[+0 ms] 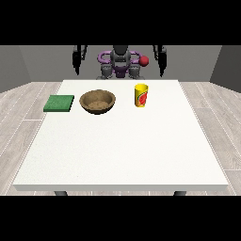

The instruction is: Pick the cup and pour the ball into the bowl, then pick the bowl and place it on the pad

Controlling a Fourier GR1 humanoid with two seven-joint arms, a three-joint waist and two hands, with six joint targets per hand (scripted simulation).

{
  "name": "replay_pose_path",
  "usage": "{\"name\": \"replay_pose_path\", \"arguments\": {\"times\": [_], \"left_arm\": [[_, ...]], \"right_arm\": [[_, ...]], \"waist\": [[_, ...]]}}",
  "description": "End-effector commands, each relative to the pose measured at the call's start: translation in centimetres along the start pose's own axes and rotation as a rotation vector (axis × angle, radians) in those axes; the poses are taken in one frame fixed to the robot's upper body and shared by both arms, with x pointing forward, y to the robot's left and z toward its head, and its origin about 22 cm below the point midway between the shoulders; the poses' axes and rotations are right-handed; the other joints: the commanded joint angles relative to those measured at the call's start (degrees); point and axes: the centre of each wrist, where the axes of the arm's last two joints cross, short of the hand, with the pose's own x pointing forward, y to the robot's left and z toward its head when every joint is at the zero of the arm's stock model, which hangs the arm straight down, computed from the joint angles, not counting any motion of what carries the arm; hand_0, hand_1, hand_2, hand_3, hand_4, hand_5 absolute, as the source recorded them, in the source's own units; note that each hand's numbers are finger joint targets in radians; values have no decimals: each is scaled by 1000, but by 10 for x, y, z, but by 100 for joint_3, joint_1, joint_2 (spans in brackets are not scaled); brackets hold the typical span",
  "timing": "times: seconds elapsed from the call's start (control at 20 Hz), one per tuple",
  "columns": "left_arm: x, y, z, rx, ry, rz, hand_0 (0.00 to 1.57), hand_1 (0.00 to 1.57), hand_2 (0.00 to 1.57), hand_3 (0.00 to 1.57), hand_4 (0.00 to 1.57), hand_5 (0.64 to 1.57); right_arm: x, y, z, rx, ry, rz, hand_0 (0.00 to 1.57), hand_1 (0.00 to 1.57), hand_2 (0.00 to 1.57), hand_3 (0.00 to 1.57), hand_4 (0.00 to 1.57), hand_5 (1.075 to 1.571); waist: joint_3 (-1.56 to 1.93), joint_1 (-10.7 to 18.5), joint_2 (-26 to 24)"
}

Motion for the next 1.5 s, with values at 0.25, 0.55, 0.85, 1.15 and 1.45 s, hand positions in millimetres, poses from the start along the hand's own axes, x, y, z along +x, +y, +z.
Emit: {"name": "replay_pose_path", "arguments": {"times": [0.25, 0.55, 0.85, 1.15, 1.45], "left_arm": [[32, 12, -2, 23, -24, -9, 0, 0, 0, 0, 664, 1566], [69, -19, 5, 93, 177, 256, 0, 0, 0, 0, 637, 1564], [118, -28, -12, 121, -55, 208, 0, 0, 0, 0, 556, 1555], [95, -54, -19, 76, -201, 161, 0, 0, 0, 0, 583, 1544], [75, -33, -44, 155, -409, 75, 0, 0, 0, 0, 551, 1487]], "right_arm": [[30, -14, -2, -9, -2, 36, 0, 0, 0, 0, 875, 1533], [39, 11, 29, -68, 254, -187, 0, 0, 0, 0, 861, 1532], [99, -13, 25, -64, 36, -170, 0, 0, 0, 0, 760, 1548], [86, 3, 0, -77, -127, -159, 0, 0, 0, 0, 730, 1550], [93, -12, -14, -48, -296, -177, 0, 0, 0, 0, 691, 1543]], "waist": [[-36, 17, -1583], [-20, -377, -2392], [-21, -519, -1101], [-21, -284, 197], [-22, -522, 1388]]}}
